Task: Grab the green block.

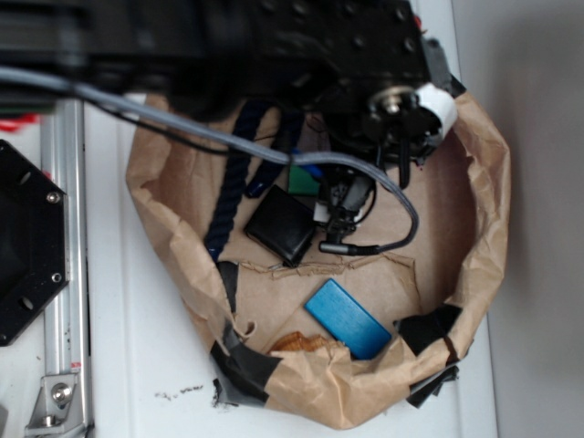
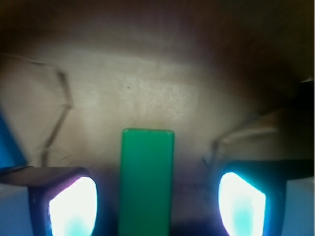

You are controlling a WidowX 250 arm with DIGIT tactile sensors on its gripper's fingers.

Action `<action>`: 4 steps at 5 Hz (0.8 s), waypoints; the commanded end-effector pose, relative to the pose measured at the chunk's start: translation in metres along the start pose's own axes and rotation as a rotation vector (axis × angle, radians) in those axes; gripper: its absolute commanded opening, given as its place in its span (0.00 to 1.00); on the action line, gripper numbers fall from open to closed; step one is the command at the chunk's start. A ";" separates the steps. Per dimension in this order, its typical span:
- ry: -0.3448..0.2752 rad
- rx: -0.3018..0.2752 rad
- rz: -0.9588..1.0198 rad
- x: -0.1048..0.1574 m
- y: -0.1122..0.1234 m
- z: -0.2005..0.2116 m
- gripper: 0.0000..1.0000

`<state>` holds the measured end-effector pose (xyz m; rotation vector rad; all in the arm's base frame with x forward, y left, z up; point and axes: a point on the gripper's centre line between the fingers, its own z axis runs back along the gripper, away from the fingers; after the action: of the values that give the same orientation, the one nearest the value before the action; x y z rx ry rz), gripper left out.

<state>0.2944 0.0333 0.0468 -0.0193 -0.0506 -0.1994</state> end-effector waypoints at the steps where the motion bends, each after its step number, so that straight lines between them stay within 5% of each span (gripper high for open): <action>1: 0.024 0.027 0.087 0.005 -0.013 -0.034 1.00; 2: 0.041 0.033 0.121 -0.002 -0.022 -0.034 0.00; 4: -0.086 0.049 0.034 0.017 -0.014 0.044 0.00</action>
<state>0.3028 0.0206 0.0731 0.0133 -0.0664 -0.1496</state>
